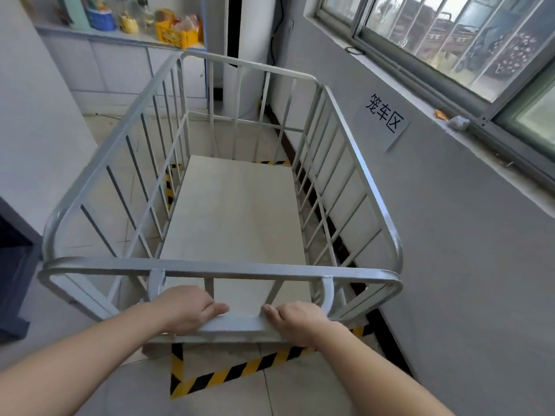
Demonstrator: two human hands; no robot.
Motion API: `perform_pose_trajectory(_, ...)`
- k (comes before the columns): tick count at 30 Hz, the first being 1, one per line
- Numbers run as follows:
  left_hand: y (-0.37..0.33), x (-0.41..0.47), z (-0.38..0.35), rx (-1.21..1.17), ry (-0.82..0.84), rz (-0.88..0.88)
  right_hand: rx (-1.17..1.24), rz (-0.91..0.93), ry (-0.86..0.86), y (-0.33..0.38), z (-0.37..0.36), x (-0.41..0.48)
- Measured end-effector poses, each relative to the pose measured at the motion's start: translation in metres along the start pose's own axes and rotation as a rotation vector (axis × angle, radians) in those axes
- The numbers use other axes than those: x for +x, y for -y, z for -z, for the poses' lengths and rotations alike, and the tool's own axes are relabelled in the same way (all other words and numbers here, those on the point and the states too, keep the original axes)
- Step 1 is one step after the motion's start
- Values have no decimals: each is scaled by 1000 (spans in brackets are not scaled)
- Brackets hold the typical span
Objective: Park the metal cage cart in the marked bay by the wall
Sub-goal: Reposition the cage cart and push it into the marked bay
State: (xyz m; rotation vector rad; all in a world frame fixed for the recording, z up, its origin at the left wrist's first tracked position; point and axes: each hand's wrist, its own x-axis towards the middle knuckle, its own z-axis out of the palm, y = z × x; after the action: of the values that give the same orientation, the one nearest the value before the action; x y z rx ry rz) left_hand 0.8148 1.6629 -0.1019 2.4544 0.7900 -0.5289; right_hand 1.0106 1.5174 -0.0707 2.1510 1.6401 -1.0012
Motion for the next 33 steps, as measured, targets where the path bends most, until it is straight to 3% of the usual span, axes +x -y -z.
perform_pose_trajectory(9, -32, -5, -3, -169, 215, 218, -50, 128, 120, -11, 7, -1)
perform_pose_trajectory(18, -34, -1, 4, -129, 314, 208, -201, 209, 268, -11, 21, 8)
perform_pose_trajectory(22, -43, 0, 13, -132, 354, 212, -40, 172, 387, -13, 35, 8)
perform_pose_trajectory(28, -76, 11, 23, -149, 366, 186, 15, 98, 487, -42, 42, 13)
perform_pose_trajectory(33, -109, 36, 22, -175, 375, 224, -7, 91, 473, -88, 51, 15)
